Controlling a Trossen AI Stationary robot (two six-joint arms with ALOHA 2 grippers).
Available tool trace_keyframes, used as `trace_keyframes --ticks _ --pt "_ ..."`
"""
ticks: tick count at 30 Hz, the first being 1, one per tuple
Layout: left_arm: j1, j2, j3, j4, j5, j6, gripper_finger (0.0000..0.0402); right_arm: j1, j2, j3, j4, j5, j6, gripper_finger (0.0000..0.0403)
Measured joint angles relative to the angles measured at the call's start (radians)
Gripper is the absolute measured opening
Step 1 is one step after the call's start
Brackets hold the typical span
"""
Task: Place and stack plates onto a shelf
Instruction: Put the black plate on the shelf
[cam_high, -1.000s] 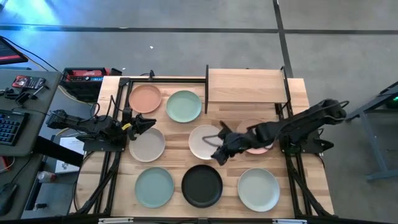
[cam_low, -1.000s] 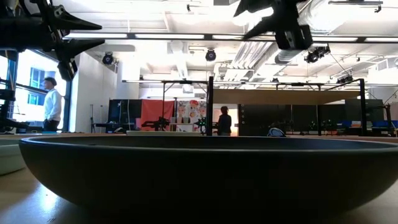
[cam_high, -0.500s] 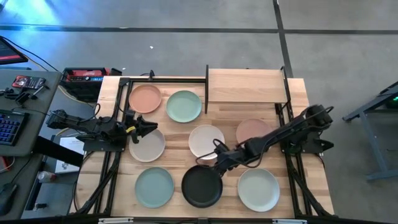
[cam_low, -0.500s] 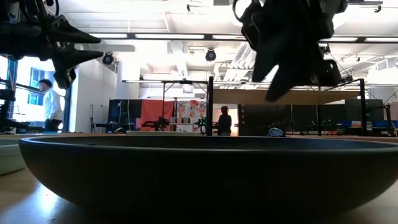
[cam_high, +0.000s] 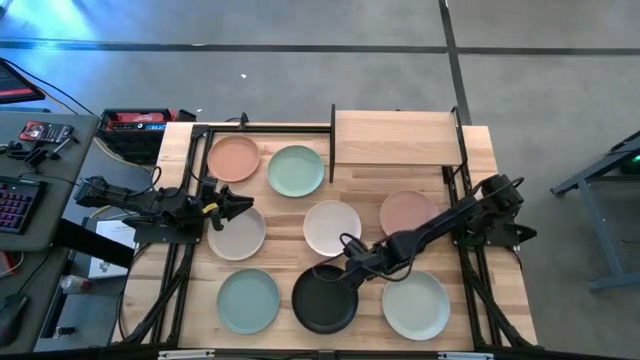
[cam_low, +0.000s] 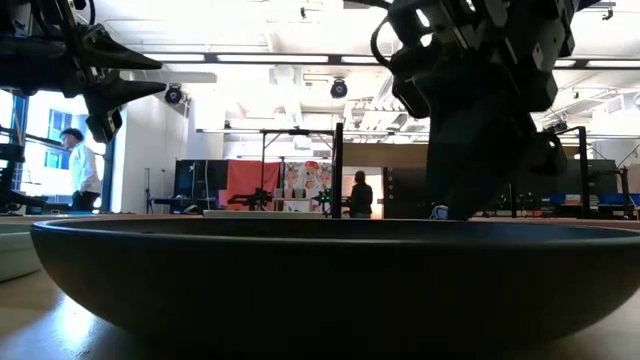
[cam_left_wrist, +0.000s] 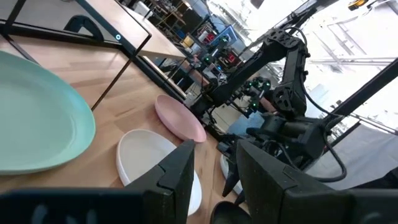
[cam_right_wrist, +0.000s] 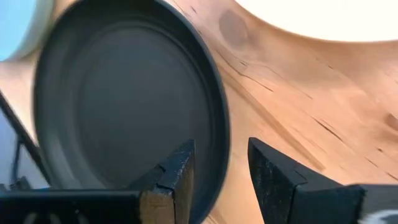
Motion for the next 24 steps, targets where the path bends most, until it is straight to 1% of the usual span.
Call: trace_keyframes --ticks 8,16,20,22,24 --pt "0.000 0.000 0.000 0.002 0.000 -0.001 0.0110 0.001 0.034 -0.001 0.004 0.000 0.000 0.0129" --pt "0.000 0.000 0.000 0.001 0.000 -0.002 0.0110 0.001 0.066 -0.001 0.014 -0.034 0.001 0.0129" --pt "0.000 0.000 0.000 0.001 0.000 -0.002 0.0110 0.000 0.066 -0.001 0.014 -0.035 0.001 0.0129" --pt "0.000 0.000 0.000 0.001 0.000 -0.002 0.0110 0.000 0.066 -0.001 0.011 -0.035 0.010 0.0125" --pt "0.000 0.000 0.000 0.001 -0.001 -0.001 0.0110 0.000 0.066 -0.001 -0.002 -0.036 0.029 0.0112"
